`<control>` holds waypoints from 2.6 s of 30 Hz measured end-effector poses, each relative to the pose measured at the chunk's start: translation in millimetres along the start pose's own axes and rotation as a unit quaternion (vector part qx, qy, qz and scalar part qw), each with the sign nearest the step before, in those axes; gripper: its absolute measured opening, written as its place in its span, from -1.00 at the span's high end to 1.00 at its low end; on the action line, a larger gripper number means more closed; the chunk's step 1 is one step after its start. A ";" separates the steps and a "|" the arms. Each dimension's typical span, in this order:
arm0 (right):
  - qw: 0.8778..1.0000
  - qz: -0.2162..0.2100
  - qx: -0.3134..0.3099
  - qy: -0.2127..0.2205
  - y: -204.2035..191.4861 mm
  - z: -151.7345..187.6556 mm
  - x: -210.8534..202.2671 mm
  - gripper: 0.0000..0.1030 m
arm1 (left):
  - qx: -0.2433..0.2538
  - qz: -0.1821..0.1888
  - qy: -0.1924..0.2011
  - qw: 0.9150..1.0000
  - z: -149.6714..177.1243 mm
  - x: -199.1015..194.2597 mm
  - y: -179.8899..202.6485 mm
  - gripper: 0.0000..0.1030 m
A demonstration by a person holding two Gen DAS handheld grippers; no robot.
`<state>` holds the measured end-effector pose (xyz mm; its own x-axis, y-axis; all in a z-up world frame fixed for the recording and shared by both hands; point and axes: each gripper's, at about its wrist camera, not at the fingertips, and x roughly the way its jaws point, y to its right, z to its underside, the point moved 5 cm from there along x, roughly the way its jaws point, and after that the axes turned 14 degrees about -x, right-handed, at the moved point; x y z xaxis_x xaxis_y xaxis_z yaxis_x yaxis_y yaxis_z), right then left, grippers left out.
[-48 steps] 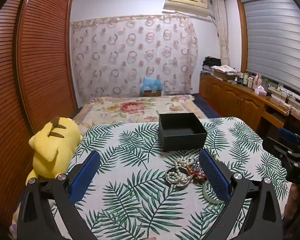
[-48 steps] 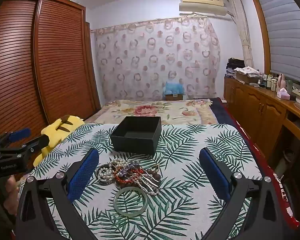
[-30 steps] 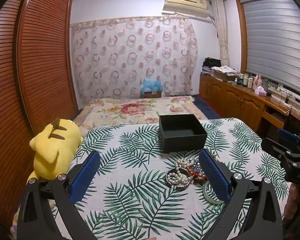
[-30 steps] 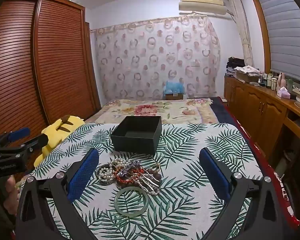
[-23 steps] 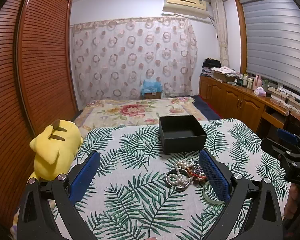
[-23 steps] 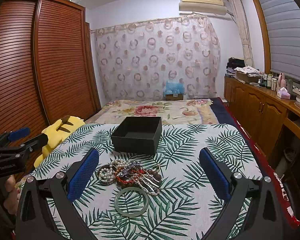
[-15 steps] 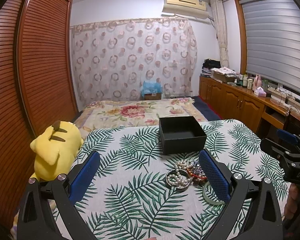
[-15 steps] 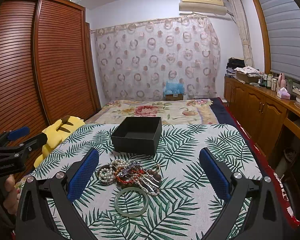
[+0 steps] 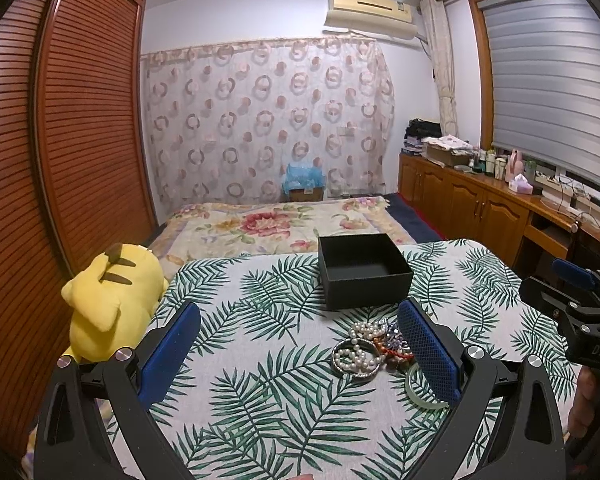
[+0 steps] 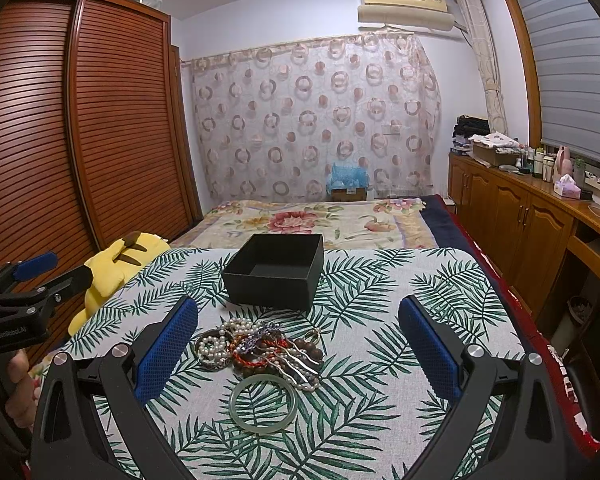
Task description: Organize jewelry
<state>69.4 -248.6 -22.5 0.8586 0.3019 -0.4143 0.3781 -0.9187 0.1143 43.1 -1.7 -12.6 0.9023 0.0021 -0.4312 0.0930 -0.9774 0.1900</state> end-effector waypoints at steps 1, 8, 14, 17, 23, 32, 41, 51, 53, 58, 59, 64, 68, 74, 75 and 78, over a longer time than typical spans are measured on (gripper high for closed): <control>1.000 0.000 0.000 0.000 0.1 0.1 0.1 -0.95 | 0.000 0.000 0.000 1.000 -0.6 -0.1 0.1 -0.85; 1.000 0.000 0.000 0.000 0.4 0.8 0.2 -0.95 | 0.001 0.000 0.001 1.000 -0.4 -0.3 0.4 -0.85; 1.000 0.000 0.000 0.000 0.3 1.0 -0.1 -0.95 | 0.001 0.000 0.001 1.000 0.5 -0.3 0.4 -0.85; 1.000 0.000 0.001 0.000 0.3 1.0 -0.2 -0.95 | 0.001 0.000 0.002 1.000 0.7 -0.4 0.4 -0.85; 1.000 0.000 0.000 0.001 0.4 1.2 0.1 -0.95 | 0.001 0.000 0.002 1.000 0.8 -0.5 0.5 -0.85; 1.000 -0.001 0.000 0.001 0.6 2.4 0.4 -0.95 | 0.001 0.000 0.002 1.000 1.2 -0.5 0.8 -0.85; 1.000 -0.005 -0.001 0.000 -9.6 -1.1 2.1 -0.95 | 0.002 -0.001 0.002 1.000 -2.6 -5.4 2.4 -0.85; 1.000 -0.022 -0.008 -0.012 -12.7 9.6 12.6 -0.95 | 0.000 -0.010 -0.018 1.000 6.2 6.3 -6.6 -0.85; 0.999 -0.026 -0.011 -0.016 -14.6 11.0 14.9 -0.95 | 0.000 -0.012 -0.023 1.000 9.5 9.7 -7.7 -0.85; 0.999 -0.035 -0.019 -0.027 -18.7 19.1 21.8 -0.95 | 0.001 -0.016 -0.036 0.999 17.0 19.8 -14.9 -0.85; 0.999 -0.038 -0.022 -0.030 -20.0 20.7 23.5 -0.95 | 0.001 -0.017 -0.039 0.999 18.2 21.4 -16.8 -0.85; 0.997 -0.049 -0.034 -0.049 -25.0 30.6 33.2 -0.93 | 0.001 -0.017 -0.053 0.998 26.0 29.2 -20.9 -0.85; 0.994 -0.063 -0.045 -0.072 -27.8 42.5 42.4 -0.74 | 0.001 -0.014 -0.069 0.997 33.1 37.1 -23.9 -0.85; 0.986 -0.096 -0.065 -0.122 -32.6 64.8 62.6 -0.29 | 0.004 -0.004 -0.100 0.995 47.4 49.0 -25.2 -0.85; 0.983 -0.104 -0.069 -0.134 -34.2 69.5 66.6 -0.24 | 0.005 -0.002 -0.105 0.994 50.1 51.0 -25.1 -0.85; 0.978 -0.117 -0.076 -0.155 -38.0 80.4 75.5 0.08 | 0.007 0.005 -0.117 0.993 57.1 56.6 -24.0 -0.85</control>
<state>92.0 -211.4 -130.7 0.6056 0.3861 -0.6958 0.6186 -0.7785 0.1065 67.9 9.8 -91.9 0.7806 -0.0547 -0.6226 0.0781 -0.9798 0.1840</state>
